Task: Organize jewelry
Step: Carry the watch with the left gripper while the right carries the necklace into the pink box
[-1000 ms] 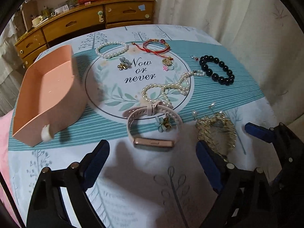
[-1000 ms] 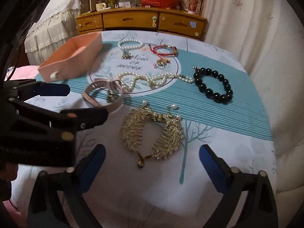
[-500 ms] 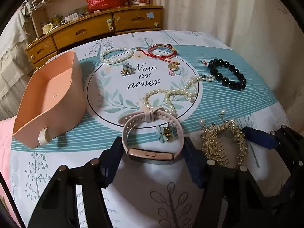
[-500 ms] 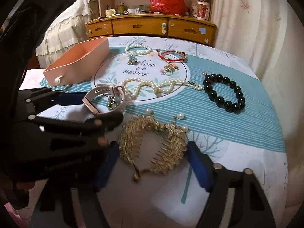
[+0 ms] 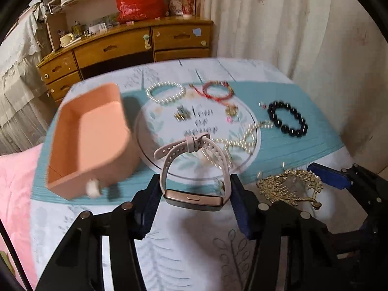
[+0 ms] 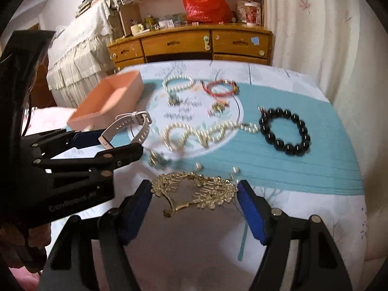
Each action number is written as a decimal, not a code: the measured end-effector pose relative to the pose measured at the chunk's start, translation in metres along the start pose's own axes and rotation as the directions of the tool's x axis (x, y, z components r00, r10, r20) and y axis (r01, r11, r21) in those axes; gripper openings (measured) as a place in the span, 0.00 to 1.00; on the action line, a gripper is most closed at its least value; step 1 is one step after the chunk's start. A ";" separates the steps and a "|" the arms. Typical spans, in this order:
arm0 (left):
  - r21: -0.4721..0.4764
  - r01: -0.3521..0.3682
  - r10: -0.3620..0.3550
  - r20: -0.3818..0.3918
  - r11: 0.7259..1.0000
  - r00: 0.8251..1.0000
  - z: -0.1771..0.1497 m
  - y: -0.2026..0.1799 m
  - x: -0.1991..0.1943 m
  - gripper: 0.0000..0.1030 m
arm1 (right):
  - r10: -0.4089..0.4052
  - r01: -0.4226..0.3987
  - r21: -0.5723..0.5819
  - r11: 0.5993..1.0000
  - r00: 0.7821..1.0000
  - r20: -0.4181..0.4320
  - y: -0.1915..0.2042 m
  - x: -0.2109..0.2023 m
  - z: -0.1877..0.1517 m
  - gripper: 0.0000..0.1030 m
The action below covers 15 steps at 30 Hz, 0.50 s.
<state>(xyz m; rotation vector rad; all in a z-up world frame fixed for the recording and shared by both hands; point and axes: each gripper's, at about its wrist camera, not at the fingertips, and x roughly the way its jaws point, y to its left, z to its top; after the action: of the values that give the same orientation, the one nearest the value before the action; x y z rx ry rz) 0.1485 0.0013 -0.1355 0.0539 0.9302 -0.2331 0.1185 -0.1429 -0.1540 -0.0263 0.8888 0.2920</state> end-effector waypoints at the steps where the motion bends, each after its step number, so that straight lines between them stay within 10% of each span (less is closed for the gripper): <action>1: -0.003 0.003 -0.003 0.007 1.000 1.000 0.004 0.005 -0.006 0.52 | 0.003 -0.003 0.003 1.000 1.000 0.011 0.004 -0.003 0.006 0.70; 15: -0.095 0.001 0.006 0.074 0.995 0.997 0.061 0.094 -0.057 0.53 | 0.114 -0.110 -0.030 0.993 0.978 0.176 0.092 -0.010 0.077 0.70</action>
<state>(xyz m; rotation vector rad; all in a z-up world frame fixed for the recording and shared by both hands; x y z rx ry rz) 0.1844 0.0941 -0.0589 -0.0413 0.8663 -0.1867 0.1468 -0.0457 -0.0881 0.0314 0.7111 0.4020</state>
